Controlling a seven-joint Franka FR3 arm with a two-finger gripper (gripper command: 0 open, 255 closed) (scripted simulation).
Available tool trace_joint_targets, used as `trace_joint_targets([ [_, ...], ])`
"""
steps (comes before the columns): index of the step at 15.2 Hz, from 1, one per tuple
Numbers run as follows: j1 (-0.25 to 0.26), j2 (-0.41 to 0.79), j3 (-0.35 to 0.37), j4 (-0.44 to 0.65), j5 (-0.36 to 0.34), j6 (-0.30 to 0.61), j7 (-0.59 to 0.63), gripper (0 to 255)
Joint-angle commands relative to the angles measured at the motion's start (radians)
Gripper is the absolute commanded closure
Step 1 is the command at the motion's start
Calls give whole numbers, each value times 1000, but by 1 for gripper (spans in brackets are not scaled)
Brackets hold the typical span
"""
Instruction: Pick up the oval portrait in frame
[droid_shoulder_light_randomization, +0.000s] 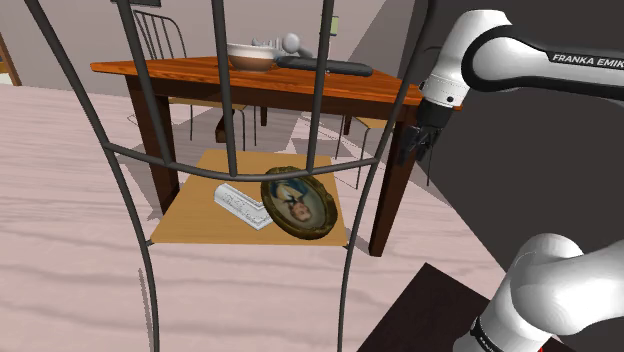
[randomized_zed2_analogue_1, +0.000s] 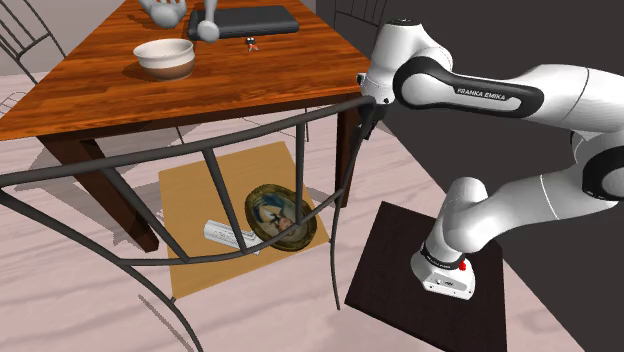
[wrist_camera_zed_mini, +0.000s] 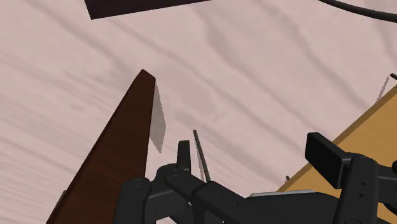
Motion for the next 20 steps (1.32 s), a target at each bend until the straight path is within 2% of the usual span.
trace_joint_targets([
  [1, 0, 0, 0, 0, 0, 0, 0, 0],
  [10, 176, 324, -70, 225, 125, 68, -317, 0],
  [20, 318, 641, -83, 547, 297, -13, -657, 0],
])
